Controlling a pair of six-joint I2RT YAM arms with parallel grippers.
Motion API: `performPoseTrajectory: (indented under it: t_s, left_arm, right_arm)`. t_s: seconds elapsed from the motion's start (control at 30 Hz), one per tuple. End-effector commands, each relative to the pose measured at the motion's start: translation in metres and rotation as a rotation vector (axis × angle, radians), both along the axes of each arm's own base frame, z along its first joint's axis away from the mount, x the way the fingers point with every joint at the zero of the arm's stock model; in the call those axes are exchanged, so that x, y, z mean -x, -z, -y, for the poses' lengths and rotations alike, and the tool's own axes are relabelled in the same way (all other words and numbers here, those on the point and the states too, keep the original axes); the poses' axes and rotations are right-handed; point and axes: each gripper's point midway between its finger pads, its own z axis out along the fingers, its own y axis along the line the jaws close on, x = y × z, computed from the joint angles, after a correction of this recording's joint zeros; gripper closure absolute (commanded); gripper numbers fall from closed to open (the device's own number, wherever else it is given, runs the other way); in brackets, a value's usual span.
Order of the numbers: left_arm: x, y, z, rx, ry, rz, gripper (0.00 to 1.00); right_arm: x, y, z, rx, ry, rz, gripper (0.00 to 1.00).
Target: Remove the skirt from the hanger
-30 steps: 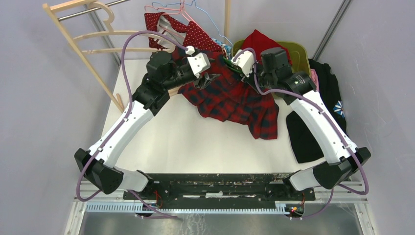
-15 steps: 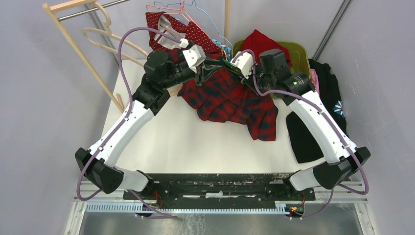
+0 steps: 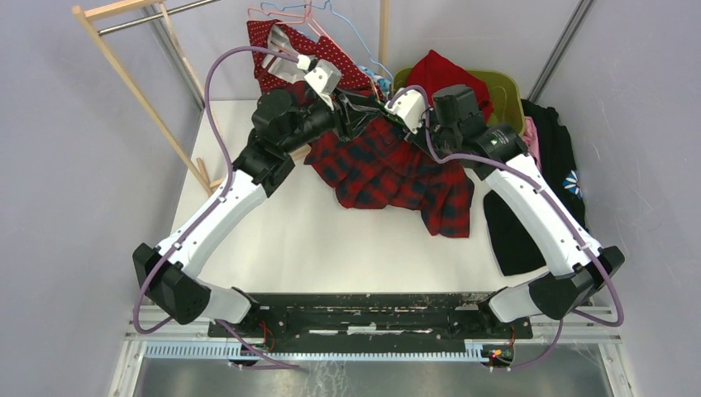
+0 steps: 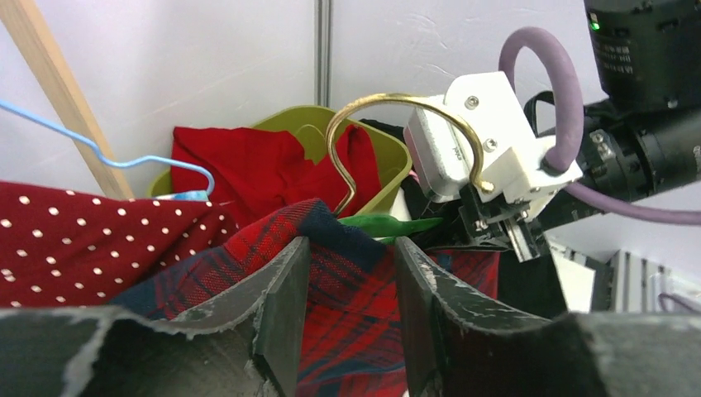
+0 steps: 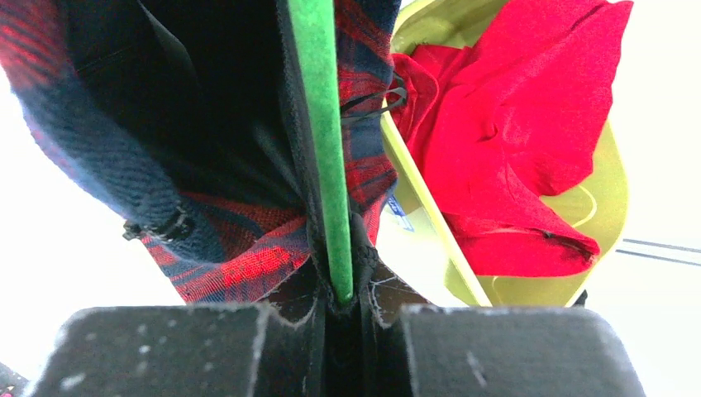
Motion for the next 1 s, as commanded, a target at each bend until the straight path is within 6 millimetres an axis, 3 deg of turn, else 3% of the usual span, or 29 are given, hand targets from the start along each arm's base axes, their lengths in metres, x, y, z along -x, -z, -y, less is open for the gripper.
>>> performPoseTrajectory:
  t_s: [0.0,0.23,0.37,0.47,0.6,0.67,0.7,0.73,0.83,0.97]
  left_arm:
    - [-0.011,-0.007,-0.002,0.106,-0.077,-0.122,0.47]
    - [-0.008,-0.015,0.013,0.198,-0.021,-0.236,0.31]
    - [-0.009,0.004,0.024,0.175,-0.023,-0.284,0.31]
    - [-0.016,0.031,0.026,0.098,-0.070,-0.314,0.50]
    - [-0.027,0.068,0.019,0.010,-0.154,-0.361,0.56]
    - [-0.029,0.084,0.017,-0.031,-0.164,-0.366,0.69]
    - [-0.029,0.086,0.017,-0.046,-0.165,-0.361,0.87]
    - [-0.029,0.089,0.017,-0.066,-0.165,-0.355,0.96]
    - [-0.034,0.086,0.004,-0.138,-0.224,-0.314,0.97]
    - [-0.047,0.076,-0.046,-0.235,-0.460,-0.219,0.97]
  right_arm:
    - [-0.021,-0.047,-0.006,-0.085,0.059,0.188,0.99]
    - [-0.024,-0.035,-0.005,-0.045,0.075,0.191,0.99]
    - [-0.023,-0.037,-0.007,-0.052,0.068,0.200,0.99]
    - [-0.020,-0.042,-0.007,-0.059,0.064,0.211,0.99]
    - [-0.016,-0.052,-0.006,-0.067,0.058,0.228,0.99]
    - [-0.014,-0.057,-0.006,-0.073,0.057,0.238,0.99]
    - [-0.014,-0.058,-0.005,-0.074,0.056,0.241,0.99]
    - [-0.013,-0.058,-0.004,-0.072,0.059,0.242,0.99]
    - [-0.014,-0.057,-0.001,-0.051,0.062,0.246,0.99]
    - [-0.013,-0.050,0.001,-0.032,0.062,0.242,0.99]
